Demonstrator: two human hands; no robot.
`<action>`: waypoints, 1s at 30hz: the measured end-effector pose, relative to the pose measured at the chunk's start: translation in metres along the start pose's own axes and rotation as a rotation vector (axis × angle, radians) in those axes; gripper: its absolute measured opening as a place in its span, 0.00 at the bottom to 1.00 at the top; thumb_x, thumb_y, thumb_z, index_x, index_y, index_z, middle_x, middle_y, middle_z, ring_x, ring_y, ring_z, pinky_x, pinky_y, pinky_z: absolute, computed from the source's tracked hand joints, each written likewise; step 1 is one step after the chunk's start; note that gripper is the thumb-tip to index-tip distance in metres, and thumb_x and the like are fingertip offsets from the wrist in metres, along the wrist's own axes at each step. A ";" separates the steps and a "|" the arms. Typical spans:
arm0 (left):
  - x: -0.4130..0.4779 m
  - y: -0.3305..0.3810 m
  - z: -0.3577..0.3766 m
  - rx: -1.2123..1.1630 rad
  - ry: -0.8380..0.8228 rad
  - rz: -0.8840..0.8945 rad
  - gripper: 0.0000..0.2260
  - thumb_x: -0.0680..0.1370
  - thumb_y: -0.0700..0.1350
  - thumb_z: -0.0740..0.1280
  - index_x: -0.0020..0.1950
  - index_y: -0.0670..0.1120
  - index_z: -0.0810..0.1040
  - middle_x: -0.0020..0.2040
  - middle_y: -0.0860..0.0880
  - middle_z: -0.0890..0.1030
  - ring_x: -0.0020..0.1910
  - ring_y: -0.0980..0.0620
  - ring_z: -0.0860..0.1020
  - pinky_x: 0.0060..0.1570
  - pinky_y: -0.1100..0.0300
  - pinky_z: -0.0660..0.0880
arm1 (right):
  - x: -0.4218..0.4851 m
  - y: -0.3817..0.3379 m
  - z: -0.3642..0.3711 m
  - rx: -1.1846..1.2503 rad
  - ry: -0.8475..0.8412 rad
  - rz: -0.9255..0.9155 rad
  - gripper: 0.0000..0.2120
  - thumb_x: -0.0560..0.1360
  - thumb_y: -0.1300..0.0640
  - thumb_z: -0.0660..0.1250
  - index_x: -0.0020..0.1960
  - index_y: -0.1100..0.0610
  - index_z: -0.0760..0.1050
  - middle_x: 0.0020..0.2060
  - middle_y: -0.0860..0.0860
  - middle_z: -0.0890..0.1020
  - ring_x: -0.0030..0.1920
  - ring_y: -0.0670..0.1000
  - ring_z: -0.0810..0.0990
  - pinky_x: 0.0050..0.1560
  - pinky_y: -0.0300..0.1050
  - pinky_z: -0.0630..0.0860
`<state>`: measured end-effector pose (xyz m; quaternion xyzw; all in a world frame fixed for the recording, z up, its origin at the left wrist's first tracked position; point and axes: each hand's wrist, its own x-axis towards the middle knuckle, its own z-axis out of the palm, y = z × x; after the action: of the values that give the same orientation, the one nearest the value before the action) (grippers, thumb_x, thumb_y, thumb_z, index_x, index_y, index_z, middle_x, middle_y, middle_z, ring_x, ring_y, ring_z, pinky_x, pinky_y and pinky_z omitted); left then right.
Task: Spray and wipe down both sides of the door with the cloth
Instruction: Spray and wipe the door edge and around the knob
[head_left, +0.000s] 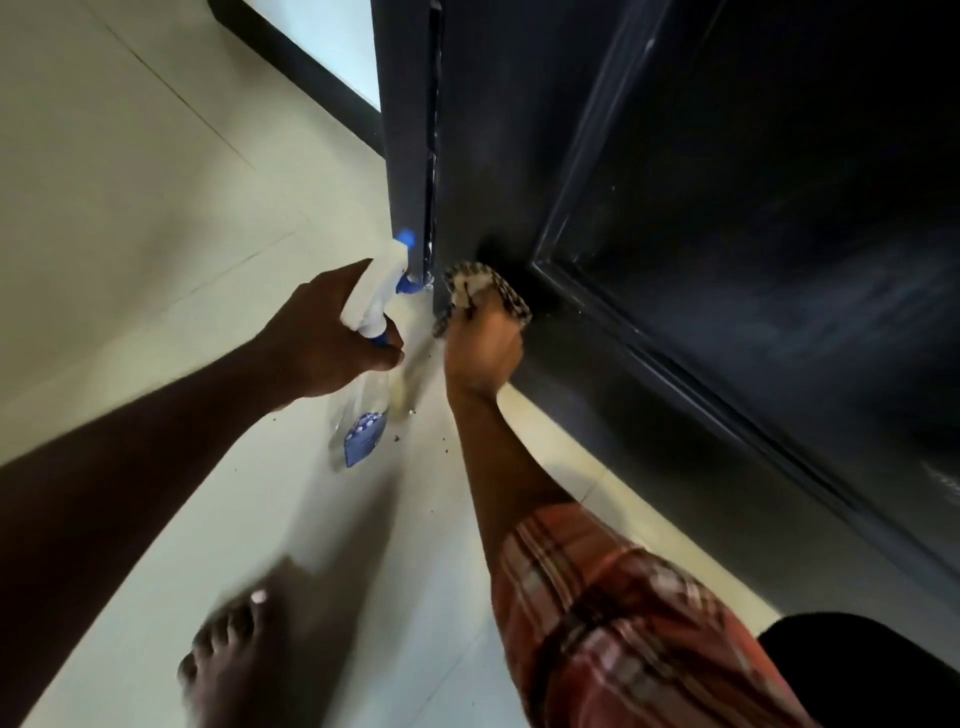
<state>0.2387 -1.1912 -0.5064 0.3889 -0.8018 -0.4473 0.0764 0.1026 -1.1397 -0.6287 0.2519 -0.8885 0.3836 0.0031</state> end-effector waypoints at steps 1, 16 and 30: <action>0.001 -0.001 -0.001 -0.008 -0.010 0.000 0.22 0.67 0.38 0.78 0.57 0.48 0.75 0.44 0.45 0.83 0.44 0.46 0.79 0.49 0.54 0.74 | -0.007 0.012 -0.004 0.010 0.075 -0.012 0.12 0.78 0.56 0.67 0.58 0.61 0.79 0.48 0.57 0.84 0.47 0.56 0.83 0.47 0.46 0.77; 0.004 -0.024 -0.017 -0.071 0.042 -0.047 0.23 0.67 0.36 0.76 0.58 0.50 0.74 0.43 0.47 0.81 0.42 0.48 0.77 0.46 0.58 0.69 | -0.015 0.042 0.011 -0.147 0.018 -0.055 0.12 0.74 0.56 0.71 0.55 0.60 0.79 0.47 0.57 0.84 0.47 0.57 0.83 0.47 0.49 0.80; -0.005 -0.027 -0.026 -0.039 0.074 -0.032 0.28 0.67 0.37 0.76 0.64 0.52 0.73 0.48 0.49 0.81 0.50 0.44 0.78 0.54 0.51 0.74 | 0.015 0.030 -0.004 -1.088 -0.417 -0.986 0.10 0.70 0.54 0.72 0.50 0.56 0.84 0.58 0.53 0.81 0.61 0.54 0.77 0.65 0.48 0.71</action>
<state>0.2697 -1.2128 -0.5110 0.4166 -0.7831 -0.4493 0.1065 0.0754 -1.1264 -0.6434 0.6498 -0.7191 -0.2094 0.1299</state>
